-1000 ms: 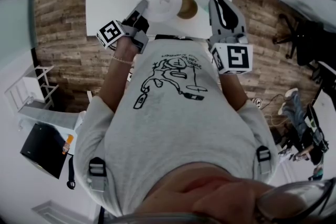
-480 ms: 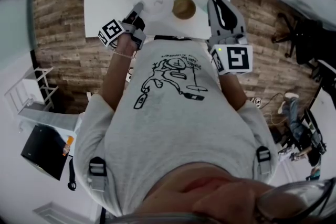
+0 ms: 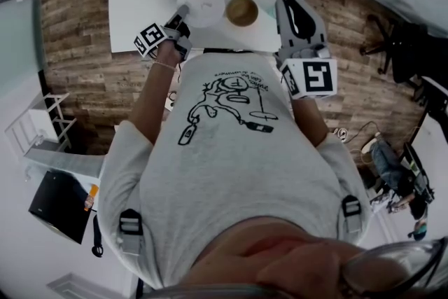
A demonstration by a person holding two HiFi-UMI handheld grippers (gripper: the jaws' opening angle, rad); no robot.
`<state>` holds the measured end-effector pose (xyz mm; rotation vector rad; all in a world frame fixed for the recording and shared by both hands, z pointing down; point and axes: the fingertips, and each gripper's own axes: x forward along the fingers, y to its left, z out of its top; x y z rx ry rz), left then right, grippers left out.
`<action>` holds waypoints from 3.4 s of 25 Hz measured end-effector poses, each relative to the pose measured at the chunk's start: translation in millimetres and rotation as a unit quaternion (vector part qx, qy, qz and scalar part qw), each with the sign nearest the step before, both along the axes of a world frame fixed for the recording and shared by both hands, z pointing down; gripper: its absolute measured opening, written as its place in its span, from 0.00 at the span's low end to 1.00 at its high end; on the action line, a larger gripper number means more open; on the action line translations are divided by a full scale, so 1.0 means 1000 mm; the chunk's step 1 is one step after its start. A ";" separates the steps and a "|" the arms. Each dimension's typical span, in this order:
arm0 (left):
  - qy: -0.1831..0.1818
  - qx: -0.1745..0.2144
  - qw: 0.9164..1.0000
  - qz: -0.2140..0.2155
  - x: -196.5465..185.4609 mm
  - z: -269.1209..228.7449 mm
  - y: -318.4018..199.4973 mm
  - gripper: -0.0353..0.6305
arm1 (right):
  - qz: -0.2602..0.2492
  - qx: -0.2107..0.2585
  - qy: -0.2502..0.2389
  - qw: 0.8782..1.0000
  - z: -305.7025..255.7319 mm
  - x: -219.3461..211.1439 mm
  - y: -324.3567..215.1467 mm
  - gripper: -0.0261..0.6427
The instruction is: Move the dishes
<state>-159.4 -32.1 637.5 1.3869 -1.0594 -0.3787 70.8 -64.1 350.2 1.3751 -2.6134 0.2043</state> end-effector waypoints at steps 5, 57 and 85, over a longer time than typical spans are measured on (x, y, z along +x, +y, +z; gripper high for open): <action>-0.002 -0.013 1.000 -0.001 -0.003 0.022 0.002 0.08 | 0.001 -0.002 0.002 1.000 0.003 0.001 0.001 0.12; -0.319 -0.098 0.935 0.117 -0.014 0.109 0.002 0.23 | 0.017 -0.002 0.018 1.000 0.005 0.008 0.004 0.12; -0.533 0.130 0.815 0.185 0.012 -0.046 -0.027 0.24 | 0.009 0.000 0.024 1.000 0.010 0.006 0.002 0.12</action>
